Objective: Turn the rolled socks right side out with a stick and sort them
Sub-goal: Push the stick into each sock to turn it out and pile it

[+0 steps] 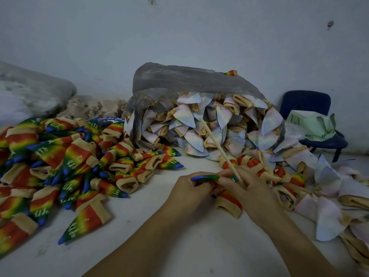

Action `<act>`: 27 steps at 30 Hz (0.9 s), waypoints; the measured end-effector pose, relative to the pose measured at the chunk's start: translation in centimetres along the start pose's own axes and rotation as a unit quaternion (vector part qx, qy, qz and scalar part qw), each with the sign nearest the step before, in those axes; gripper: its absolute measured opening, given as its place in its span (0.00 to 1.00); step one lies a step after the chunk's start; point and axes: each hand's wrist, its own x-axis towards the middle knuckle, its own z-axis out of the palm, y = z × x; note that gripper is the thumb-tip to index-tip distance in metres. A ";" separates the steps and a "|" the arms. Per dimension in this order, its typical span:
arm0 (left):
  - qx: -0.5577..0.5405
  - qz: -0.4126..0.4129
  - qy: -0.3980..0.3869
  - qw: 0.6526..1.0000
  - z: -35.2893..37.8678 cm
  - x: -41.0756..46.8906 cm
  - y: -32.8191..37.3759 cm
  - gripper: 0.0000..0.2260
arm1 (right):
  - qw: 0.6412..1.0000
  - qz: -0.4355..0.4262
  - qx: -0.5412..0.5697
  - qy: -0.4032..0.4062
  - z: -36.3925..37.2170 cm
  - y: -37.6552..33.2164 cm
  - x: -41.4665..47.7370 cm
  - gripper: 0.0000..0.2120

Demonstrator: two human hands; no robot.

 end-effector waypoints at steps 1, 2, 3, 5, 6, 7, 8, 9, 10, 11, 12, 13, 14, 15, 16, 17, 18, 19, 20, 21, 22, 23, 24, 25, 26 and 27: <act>-0.008 0.001 0.000 1.000 0.0 0.0 0.0 0.12 | 1.000 -0.009 -0.010 -0.001 0.0 0.0 0.0 0.06; -0.014 0.000 0.002 1.000 0.0 0.1 -0.1 0.12 | 1.000 -0.018 -0.020 -0.001 0.0 0.0 0.0 0.07; -0.018 0.000 0.002 1.000 -0.1 0.2 -0.2 0.11 | 0.999 -0.025 -0.030 0.001 0.0 -0.1 0.1 0.07; -0.021 0.002 -0.003 1.000 0.0 0.2 -0.2 0.11 | 0.997 -0.043 -0.055 0.015 0.1 -0.2 0.1 0.06; -0.023 0.004 -0.008 1.000 0.1 0.2 -0.2 0.10 | 0.996 -0.052 -0.064 0.024 0.2 -0.2 0.1 0.07; -0.024 0.006 -0.013 1.000 0.1 0.2 -0.3 0.10 | 0.995 -0.059 -0.072 0.032 0.2 -0.2 0.1 0.08; -0.028 0.008 -0.017 0.999 0.1 0.1 -0.2 0.09 | 0.994 -0.065 -0.081 0.037 0.3 -0.2 0.1 0.09; -0.030 0.016 -0.026 0.999 0.1 0.1 -0.2 0.08 | 0.993 -0.071 -0.091 0.041 0.3 -0.1 0.1 0.08; -0.029 0.029 -0.037 0.998 0.1 0.0 0.0 0.08 | 0.991 -0.075 -0.102 0.042 0.2 -0.1 0.1 0.07; -0.021 0.045 -0.045 0.998 0.0 -0.2 0.1 0.08 | 0.990 -0.077 -0.113 0.041 0.2 0.0 0.1 0.06; -0.016 0.057 -0.042 0.997 -0.1 -0.3 0.4 0.07 | 0.989 -0.078 -0.124 0.037 0.2 0.1 0.1 0.05; -0.012 0.064 -0.033 0.997 -0.2 -0.3 0.4 0.05 | 0.988 -0.076 -0.134 0.032 0.2 0.2 0.1 0.06; -0.016 0.069 -0.024 0.997 -0.4 -0.2 0.5 0.04 | 0.987 -0.074 -0.143 0.026 0.2 0.2 0.1 0.06; -0.028 0.071 -0.022 0.997 -0.5 0.0 0.2 0.08 | 0.986 -0.072 -0.149 0.022 0.2 0.2 0.1 0.07; -0.050 0.062 -0.018 0.997 -0.4 0.0 0.2 0.11 | 0.986 -0.071 -0.151 0.021 0.3 0.2 0.0 0.08; -0.087 0.047 -0.019 0.995 -0.4 0.2 0.1 0.12 | 0.986 -0.071 -0.149 0.022 0.4 0.2 0.0 0.08; -0.131 0.028 -0.017 0.991 -0.2 0.3 0.1 0.13 | 0.987 -0.071 -0.141 0.025 0.5 0.1 0.0 0.08; -0.180 0.009 -0.014 0.984 -0.1 0.4 -0.1 0.15 | 0.989 -0.068 -0.127 0.030 0.6 0.1 0.0 0.09; -0.228 -0.011 -0.005 0.973 0.0 0.3 -0.2 0.17 | 0.992 -0.062 -0.108 0.033 0.8 0.1 0.0 0.09; -0.270 -0.023 -0.002 0.962 0.1 0.4 -0.3 0.17 | 0.994 -0.054 -0.085 0.034 0.9 0.2 0.0 0.11; -0.301 -0.032 -0.005 0.953 0.2 0.4 -0.2 0.16 | 0.997 -0.044 -0.062 0.033 1.0 0.2 0.0 0.13; -0.322 -0.036 -0.015 0.946 0.3 0.4 -0.3 0.14 | 0.998 -0.034 -0.042 0.031 1.1 0.3 0.0 0.16; -0.340 -0.045 -0.023 0.939 0.3 0.3 -0.1 0.14 | 0.999 -0.024 -0.027 0.028 1.2 0.3 0.0 0.18; -0.353 -0.056 -0.028 0.934 0.4 0.3 0.1 0.15 | 1.000 -0.014 -0.012 0.025 1.2 0.3 0.0 0.19; -0.363 -0.070 -0.024 0.929 0.4 0.2 0.4 0.16 | 1.000 -0.006 0.001 0.023 1.2 0.3 -0.1 0.19; -0.367 -0.082 -0.016 0.926 0.5 0.3 0.4 0.16 | 1.000 0.001 0.012 0.019 1.2 0.4 -0.1 0.18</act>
